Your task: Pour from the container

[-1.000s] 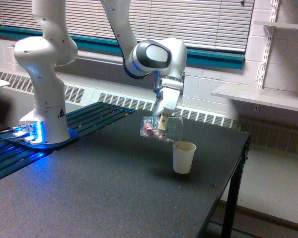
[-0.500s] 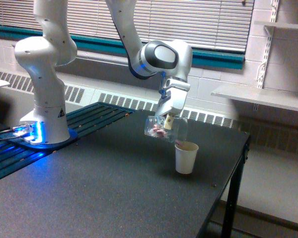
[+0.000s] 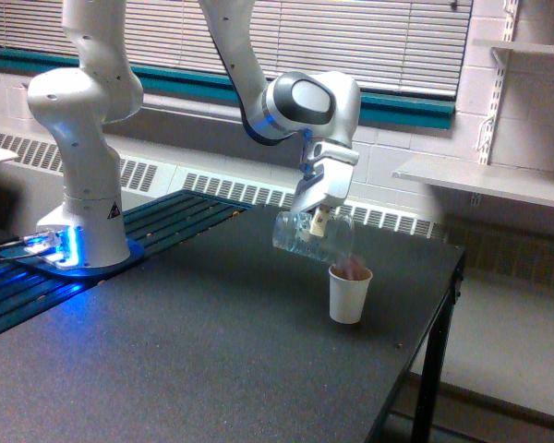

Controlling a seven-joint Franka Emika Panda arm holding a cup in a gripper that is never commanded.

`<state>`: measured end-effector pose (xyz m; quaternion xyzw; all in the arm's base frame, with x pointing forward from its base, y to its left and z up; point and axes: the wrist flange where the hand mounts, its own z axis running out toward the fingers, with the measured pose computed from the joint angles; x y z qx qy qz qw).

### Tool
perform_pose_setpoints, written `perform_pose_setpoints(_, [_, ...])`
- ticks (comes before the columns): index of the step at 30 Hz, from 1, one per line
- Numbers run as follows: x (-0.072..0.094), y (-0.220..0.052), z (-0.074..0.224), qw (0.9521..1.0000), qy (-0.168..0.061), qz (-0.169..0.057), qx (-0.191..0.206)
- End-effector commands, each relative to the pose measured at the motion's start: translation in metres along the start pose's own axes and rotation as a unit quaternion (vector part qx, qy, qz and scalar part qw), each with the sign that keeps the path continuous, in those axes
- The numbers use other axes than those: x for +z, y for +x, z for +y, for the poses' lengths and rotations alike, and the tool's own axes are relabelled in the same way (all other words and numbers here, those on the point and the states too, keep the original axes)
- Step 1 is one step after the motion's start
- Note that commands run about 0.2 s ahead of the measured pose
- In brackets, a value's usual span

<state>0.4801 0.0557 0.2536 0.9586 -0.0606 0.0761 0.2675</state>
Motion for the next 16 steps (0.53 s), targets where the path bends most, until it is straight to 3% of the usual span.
perform_pose_setpoints(1, [-0.0035,0.0023,0.0061,0.9999,-0.005,0.006,-0.008])
perform_pose_setpoints(16, [-0.0037,0.0021,0.0120,0.9999,0.005,0.011,-0.004])
